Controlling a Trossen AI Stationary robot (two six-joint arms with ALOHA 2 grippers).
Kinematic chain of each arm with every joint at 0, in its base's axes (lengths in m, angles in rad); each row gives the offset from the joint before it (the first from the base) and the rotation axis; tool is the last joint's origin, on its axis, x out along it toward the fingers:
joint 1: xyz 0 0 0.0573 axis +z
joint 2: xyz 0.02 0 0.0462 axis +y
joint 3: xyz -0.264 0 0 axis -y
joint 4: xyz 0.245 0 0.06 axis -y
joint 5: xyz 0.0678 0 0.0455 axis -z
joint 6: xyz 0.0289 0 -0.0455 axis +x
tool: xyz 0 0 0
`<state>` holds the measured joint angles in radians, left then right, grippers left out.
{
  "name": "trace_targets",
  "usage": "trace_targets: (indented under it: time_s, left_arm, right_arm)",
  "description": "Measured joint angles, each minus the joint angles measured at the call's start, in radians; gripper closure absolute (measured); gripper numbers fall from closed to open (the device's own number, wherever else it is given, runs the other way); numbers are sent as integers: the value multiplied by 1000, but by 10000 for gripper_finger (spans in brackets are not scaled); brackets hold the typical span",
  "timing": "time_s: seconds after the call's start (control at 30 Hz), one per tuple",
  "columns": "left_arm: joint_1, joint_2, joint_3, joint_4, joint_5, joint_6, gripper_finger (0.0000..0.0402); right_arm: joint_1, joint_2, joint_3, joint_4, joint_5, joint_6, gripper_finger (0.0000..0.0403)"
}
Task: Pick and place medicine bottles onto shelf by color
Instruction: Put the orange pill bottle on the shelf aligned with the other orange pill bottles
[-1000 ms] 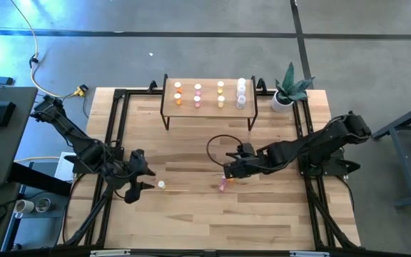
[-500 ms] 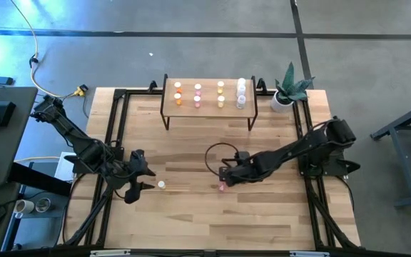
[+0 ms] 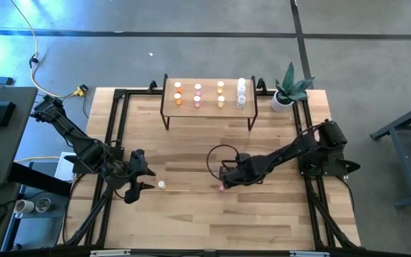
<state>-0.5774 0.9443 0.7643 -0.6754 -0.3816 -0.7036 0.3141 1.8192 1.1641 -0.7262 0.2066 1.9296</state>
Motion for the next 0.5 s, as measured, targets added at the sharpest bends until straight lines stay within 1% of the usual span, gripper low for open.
trace_targets:
  time_s: [0.2, 0.5]
  left_arm:
    - [0, 0, 0, 0, 0, 0, 186]
    - [0, 0, 0, 0, 0, 19, 186]
  right_arm:
    - [0, 22, 0, 12, 7, 34, 251]
    - [-6, 39, 0, 36, 2, 37, 251]
